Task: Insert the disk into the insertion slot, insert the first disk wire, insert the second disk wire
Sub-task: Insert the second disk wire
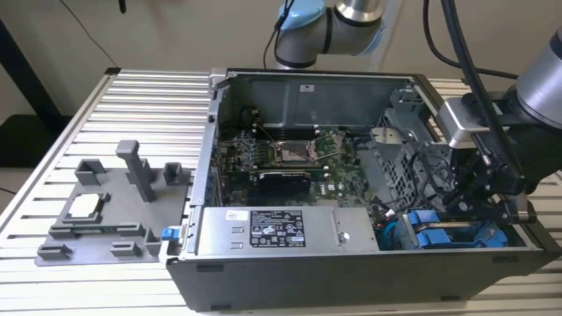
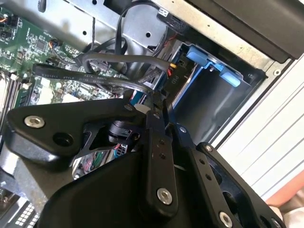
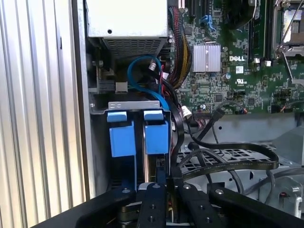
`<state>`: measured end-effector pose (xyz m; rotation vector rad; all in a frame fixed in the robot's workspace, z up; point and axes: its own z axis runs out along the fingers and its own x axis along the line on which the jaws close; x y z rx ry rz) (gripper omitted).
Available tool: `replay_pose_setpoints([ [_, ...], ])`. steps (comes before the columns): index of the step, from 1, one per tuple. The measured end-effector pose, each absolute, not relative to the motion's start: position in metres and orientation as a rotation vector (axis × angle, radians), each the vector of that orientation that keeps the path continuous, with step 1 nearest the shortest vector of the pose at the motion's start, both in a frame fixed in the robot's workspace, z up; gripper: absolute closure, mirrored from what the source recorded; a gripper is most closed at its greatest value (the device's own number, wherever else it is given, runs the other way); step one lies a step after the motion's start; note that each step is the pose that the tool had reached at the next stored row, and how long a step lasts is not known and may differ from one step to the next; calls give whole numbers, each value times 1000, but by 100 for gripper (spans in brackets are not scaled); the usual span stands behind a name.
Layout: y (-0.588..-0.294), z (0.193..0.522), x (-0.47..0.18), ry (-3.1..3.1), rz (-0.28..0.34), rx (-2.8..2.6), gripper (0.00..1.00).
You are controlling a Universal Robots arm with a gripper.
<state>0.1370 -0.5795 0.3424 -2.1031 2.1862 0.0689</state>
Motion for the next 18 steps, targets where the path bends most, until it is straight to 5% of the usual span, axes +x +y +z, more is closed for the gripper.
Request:
replay_pose_setpoints([
  [17,-580,337,141,2191,78,-2099,83],
  [18,-580,339,141,2191,79,-2098,76],
])
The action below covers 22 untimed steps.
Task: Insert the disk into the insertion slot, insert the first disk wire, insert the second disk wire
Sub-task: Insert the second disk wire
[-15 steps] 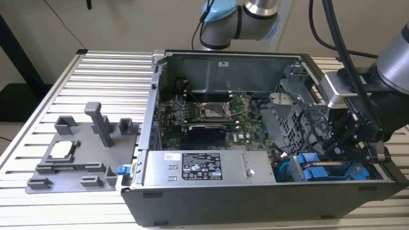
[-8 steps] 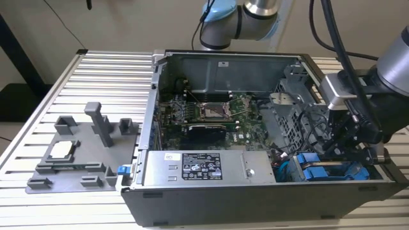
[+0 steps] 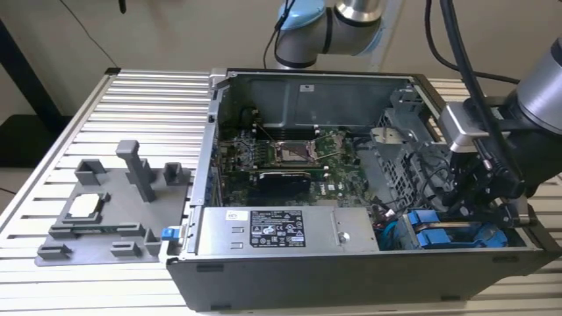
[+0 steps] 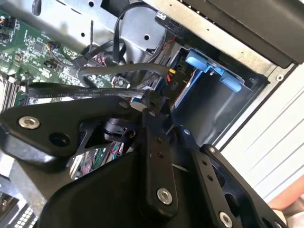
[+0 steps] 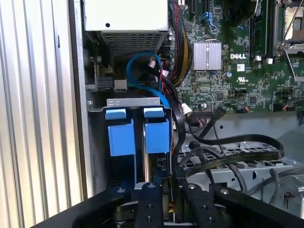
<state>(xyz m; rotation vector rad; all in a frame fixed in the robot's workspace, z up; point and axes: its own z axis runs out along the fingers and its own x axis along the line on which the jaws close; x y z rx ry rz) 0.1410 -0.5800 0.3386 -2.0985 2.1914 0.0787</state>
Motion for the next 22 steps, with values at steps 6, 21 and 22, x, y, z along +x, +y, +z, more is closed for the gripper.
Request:
replay_pose_setpoints([
  [6,-580,349,141,2190,84,-2095,76],
  [21,-572,361,124,2193,84,-2088,84],
  [22,-572,361,122,2191,78,-2087,84],
])
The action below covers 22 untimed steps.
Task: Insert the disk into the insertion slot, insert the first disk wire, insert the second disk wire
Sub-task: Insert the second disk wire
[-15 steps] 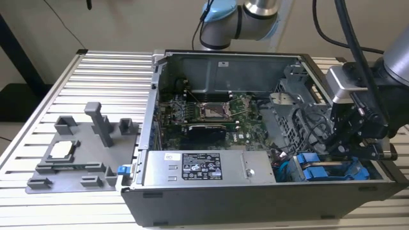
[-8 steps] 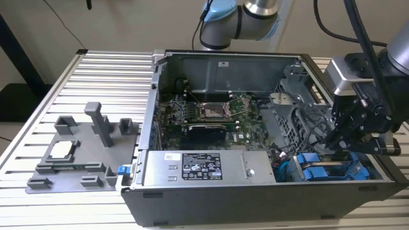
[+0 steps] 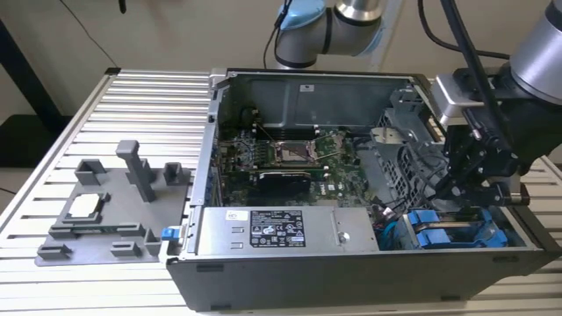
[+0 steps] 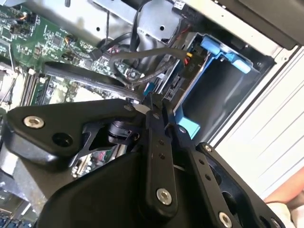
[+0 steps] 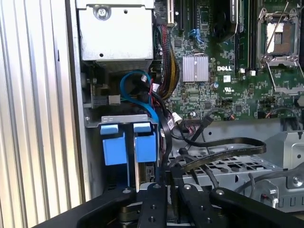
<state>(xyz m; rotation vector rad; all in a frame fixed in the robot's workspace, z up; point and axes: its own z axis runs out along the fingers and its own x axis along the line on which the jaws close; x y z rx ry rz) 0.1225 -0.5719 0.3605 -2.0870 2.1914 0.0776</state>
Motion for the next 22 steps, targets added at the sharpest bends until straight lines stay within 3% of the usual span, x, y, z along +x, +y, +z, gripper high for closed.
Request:
replay_pose_setpoints([
  [5,-572,359,120,2160,10,-2065,84],
  [22,-582,344,126,2134,-30,-2045,84],
])
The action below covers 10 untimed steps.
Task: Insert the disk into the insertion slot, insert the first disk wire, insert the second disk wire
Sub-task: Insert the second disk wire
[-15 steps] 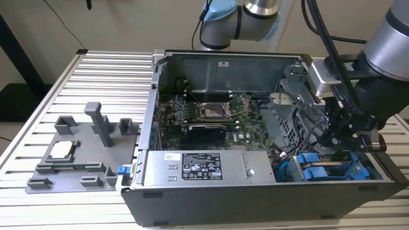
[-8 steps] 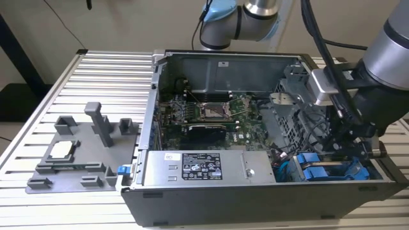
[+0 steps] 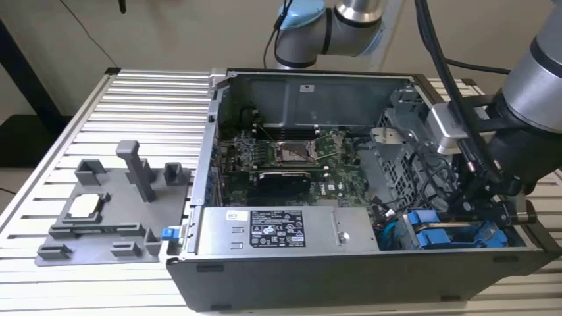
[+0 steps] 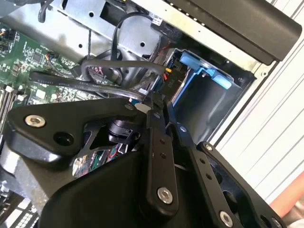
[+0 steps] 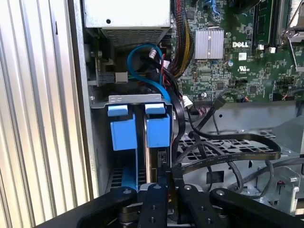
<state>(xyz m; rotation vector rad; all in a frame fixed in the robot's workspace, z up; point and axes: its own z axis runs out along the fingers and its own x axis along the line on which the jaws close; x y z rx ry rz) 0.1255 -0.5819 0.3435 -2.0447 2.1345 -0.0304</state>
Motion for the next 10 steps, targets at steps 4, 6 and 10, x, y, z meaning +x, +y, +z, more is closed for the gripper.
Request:
replay_pose_setpoints([
  [4,-583,342,126,2130,-36,-2041,84],
  [6,-583,341,126,2129,-37,-2040,84],
  [10,-584,338,126,2127,-42,-2039,84],
])
